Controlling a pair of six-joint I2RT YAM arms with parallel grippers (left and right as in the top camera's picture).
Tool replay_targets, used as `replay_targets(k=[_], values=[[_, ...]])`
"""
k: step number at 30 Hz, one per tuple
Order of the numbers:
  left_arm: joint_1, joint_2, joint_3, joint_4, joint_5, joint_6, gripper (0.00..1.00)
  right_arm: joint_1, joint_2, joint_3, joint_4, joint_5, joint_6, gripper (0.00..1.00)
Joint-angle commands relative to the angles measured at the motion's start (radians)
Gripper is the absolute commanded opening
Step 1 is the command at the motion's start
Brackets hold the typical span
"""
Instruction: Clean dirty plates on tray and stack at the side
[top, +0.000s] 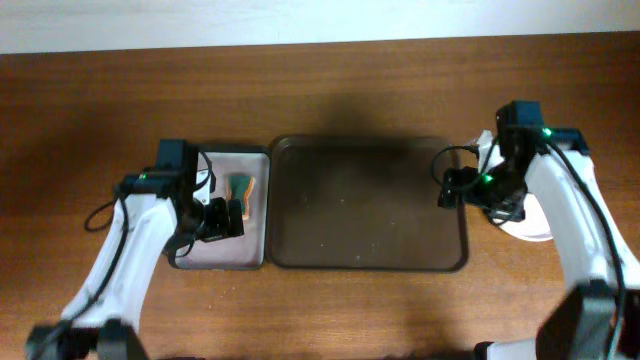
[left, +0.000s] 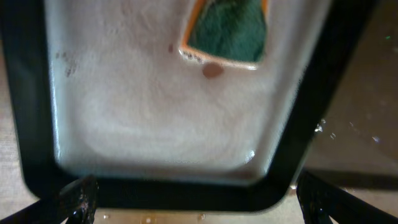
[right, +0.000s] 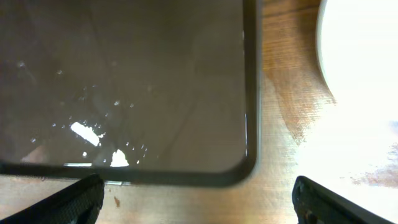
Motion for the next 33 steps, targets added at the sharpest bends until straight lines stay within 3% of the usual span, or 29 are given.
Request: replay_targets(k=[1,7,12,27,30,33], values=[[-0.001,-0.195,-0.104,0.057,0.010,0.002,0.99,0.003,-0.216,-0.100,0.066,0.027,0.006,0.99],[-0.027,-0.595,-0.291,0.236,0.010,0.002,1.00,0.003,-0.611,-0.268,0.179,0.089,0.007,0.99],[-0.027,-0.754,-0.314,0.240,-0.005,0.002,0.99,0.003,-0.717,-0.269,0.178,0.095,0.008,0.99],[-0.027,-0.767,-0.314,0.237,-0.005,0.002,0.99,0.003,-0.536,-0.270,0.179,0.095,0.008,0.99],[-0.027,-0.767,-0.314,0.237,-0.005,0.002,0.99,0.003,-0.558,-0.277,0.177,0.103,0.007,0.99],[-0.027,-0.767,-0.314,0.237,-0.005,0.002,0.99,0.005,-0.655,-0.344,0.313,0.102,0.002,0.99]])
